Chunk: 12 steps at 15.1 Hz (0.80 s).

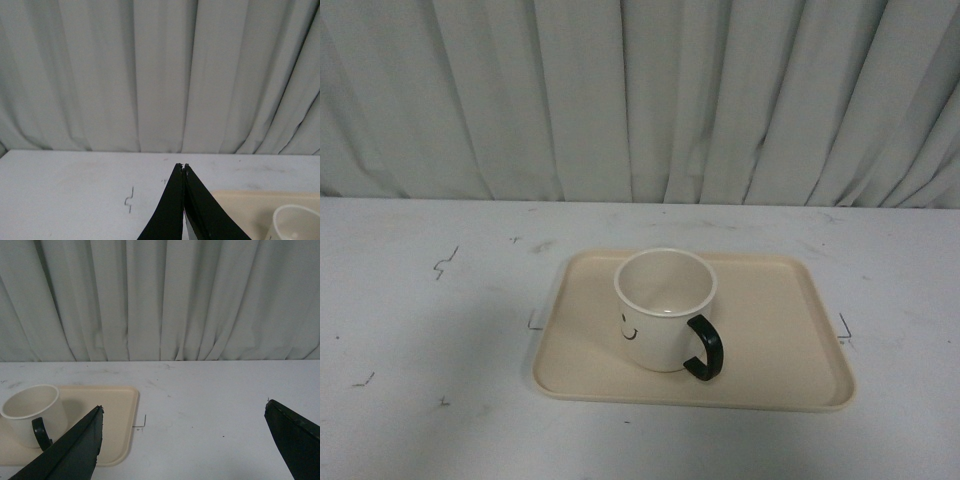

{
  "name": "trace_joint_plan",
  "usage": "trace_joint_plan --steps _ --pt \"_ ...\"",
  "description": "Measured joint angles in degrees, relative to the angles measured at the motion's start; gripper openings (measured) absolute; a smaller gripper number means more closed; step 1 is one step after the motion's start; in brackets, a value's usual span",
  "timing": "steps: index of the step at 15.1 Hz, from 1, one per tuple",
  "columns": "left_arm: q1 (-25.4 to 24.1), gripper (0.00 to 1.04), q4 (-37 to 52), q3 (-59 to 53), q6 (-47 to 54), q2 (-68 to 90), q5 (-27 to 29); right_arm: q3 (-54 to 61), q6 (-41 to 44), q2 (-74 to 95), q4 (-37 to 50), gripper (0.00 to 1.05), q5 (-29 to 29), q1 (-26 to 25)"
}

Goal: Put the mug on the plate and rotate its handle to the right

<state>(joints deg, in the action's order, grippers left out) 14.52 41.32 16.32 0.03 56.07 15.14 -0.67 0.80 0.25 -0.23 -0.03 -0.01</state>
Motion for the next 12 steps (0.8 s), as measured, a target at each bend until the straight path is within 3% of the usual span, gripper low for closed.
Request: trace_joint_plan --steps 8,10,12 --pt "-8.9 0.02 -8.0 -11.7 0.0 -17.6 -9.4 0.0 0.0 0.0 0.0 0.98 0.0 0.0" --pt "-14.4 0.02 -11.1 -13.0 0.0 -22.0 -14.5 0.0 0.0 0.0 0.0 0.98 0.0 0.0" --pt "-14.4 0.02 -12.3 -14.4 0.0 -25.6 -15.2 0.0 0.0 0.0 0.0 0.98 0.0 0.0"
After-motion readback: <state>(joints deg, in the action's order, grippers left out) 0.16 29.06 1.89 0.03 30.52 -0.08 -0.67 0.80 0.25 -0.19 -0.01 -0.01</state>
